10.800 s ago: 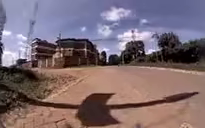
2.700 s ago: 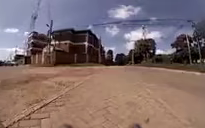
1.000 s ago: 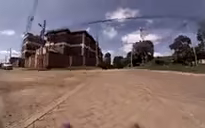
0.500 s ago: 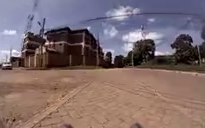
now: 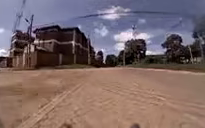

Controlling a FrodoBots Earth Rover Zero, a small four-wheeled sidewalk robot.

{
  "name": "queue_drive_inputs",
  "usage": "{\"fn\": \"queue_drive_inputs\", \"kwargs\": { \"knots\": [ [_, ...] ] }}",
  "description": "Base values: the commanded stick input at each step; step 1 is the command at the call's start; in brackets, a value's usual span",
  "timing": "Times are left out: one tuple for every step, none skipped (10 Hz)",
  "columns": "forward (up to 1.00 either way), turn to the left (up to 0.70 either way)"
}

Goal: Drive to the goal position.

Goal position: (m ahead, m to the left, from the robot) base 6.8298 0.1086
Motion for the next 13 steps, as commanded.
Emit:
{"fn": "queue_drive_inputs", "kwargs": {
  "knots": [
    [1.0,0.0],
    [1.0,0.0],
    [1.0,0.0],
    [1.0,-0.06],
    [1.0,-0.19],
    [1.0,-0.34],
    [1.0,-0.13],
    [1.0,-0.27],
    [1.0,-0.17],
    [1.0,0.0],
    [1.0,0.0],
    [1.0,0.0],
    [1.0,0.0]
  ]
}}
